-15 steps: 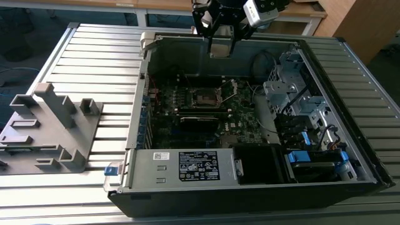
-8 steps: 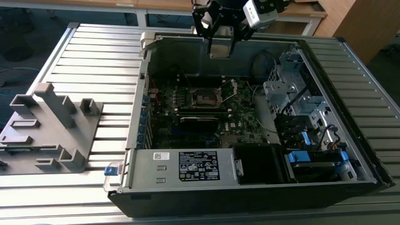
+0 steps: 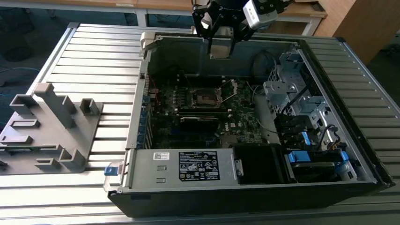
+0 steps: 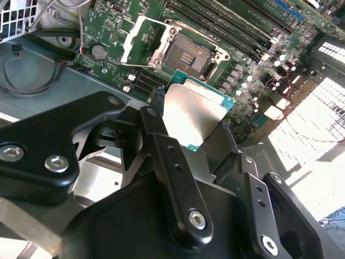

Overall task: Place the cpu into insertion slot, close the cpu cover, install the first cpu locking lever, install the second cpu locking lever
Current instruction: 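Place the cpu into insertion slot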

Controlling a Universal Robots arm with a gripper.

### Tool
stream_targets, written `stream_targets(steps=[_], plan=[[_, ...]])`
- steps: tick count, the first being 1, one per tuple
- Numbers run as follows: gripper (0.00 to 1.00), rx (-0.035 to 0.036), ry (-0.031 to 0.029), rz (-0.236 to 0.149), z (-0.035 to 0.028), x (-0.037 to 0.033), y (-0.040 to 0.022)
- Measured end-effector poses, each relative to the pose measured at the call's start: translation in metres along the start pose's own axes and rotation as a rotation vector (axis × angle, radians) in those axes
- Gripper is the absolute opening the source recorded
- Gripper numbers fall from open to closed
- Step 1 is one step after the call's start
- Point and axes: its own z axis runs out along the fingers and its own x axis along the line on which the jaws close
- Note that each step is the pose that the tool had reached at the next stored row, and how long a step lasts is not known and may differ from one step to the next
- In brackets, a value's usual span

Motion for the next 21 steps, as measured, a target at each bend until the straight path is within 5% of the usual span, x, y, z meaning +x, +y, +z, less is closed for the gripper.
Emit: stream_targets(steps=[21], plan=[[0.54, 0.0002, 0.0001, 0.0, 0.003, 0.0, -0.0003]])
